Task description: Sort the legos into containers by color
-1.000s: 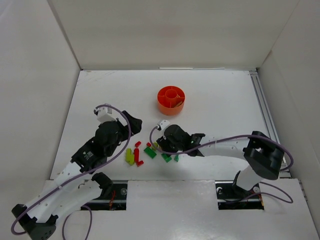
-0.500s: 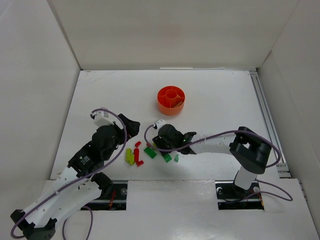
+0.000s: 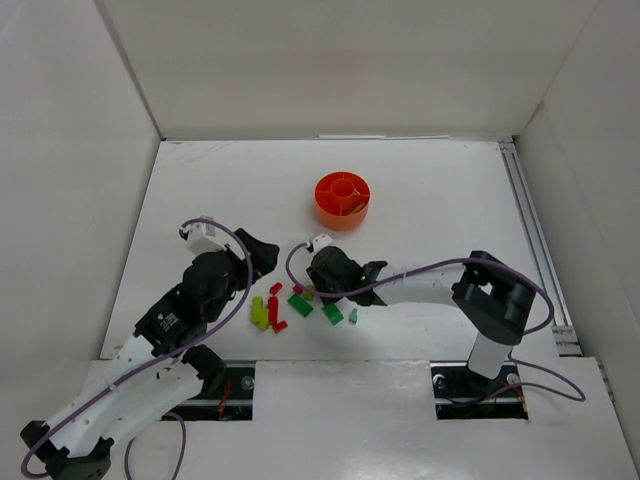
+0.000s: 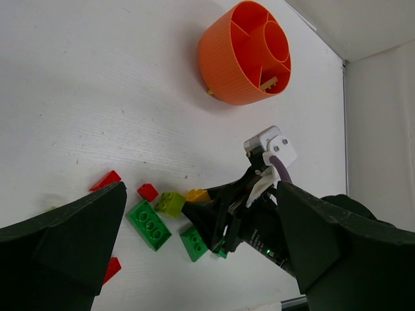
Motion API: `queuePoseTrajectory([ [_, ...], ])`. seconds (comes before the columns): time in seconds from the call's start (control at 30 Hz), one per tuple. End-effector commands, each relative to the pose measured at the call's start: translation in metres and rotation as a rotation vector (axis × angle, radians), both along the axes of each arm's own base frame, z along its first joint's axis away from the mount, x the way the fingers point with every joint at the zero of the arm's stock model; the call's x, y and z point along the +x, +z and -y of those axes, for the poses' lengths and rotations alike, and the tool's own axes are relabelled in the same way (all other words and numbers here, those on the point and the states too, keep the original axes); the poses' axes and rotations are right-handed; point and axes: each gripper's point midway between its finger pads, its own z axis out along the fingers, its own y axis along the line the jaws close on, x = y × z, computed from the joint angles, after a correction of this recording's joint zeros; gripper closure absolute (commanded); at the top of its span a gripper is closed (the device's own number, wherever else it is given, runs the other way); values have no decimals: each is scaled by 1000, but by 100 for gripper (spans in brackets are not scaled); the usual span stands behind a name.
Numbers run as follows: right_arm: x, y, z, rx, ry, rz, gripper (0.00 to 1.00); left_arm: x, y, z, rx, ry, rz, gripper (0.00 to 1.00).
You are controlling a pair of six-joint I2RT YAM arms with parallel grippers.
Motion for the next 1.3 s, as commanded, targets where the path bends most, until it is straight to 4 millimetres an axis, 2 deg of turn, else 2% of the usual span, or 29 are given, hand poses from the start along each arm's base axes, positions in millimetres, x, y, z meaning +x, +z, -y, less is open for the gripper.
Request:
queuePoseTrajectory([
  [0.0,9,23,-11,45,-41,39,73,0,-1,-3,3,11,10,0],
  [0.1,19,64,-9,59,-21,131,77,1,9,-3,-1,8,29,0],
  [0.13,21,83,-2,49,-11,175,78,2,6,-2,6,7,21,0],
  [0.2,29,109,6,31,-23,241,78,5,3,0,32,0,16,0],
  [0.23,44,128,15,37,-56,276,78,8,3,1,34,8,19,0],
  [0.3,55,155,28,50,-34,307,78,15,-4,4,65,16,-12,0],
  [0.33,74,170,42,63,-73,326,78,18,-2,7,77,11,-11,0],
  [0.4,94,187,59,61,-76,363,78,25,-8,12,120,3,-41,0],
  [0.43,101,190,67,63,-81,359,78,30,-2,15,124,-2,-29,0],
  [0.5,133,199,89,49,-95,378,78,37,-6,21,161,-16,-32,0],
  [0.53,138,200,89,62,-62,364,78,40,-2,25,158,-27,-22,0],
  [0.57,155,214,99,76,-80,387,78,44,5,28,151,-30,0,0],
  [0.6,163,207,102,42,-54,377,78,48,4,28,153,-32,1,0],
  [0.67,178,210,107,25,-45,389,78,53,6,32,157,-54,9,0],
  [0.7,188,219,111,18,-33,416,78,58,11,30,144,-39,25,0],
  [0.77,198,205,107,-46,75,432,78,63,10,31,165,-50,34,0],
  [0.8,205,205,107,-62,108,455,78,67,14,29,151,-41,48,0],
  [0.83,210,196,103,-106,177,473,78,69,10,28,167,-46,38,0],
  [0.87,214,194,103,-121,229,488,78,70,10,33,158,-82,39,0],
  [0.9,207,195,90,-87,332,498,78,78,7,26,162,-67,32,0],
  [0.93,210,186,90,-99,368,500,78,82,8,25,161,-71,40,0],
  [1.03,218,195,87,-115,434,584,78,91,-1,18,156,-94,11,0],
  [1.1,218,188,81,-93,505,590,78,94,-2,20,151,-116,9,0],
  [1.17,223,189,84,-70,525,593,77,98,-4,16,172,-113,16,0],
  [1.2,221,178,82,-75,563,574,77,98,-4,16,172,-113,16,0],
  [1.27,222,175,84,-56,633,570,75,98,-1,15,184,-108,19,0],
])
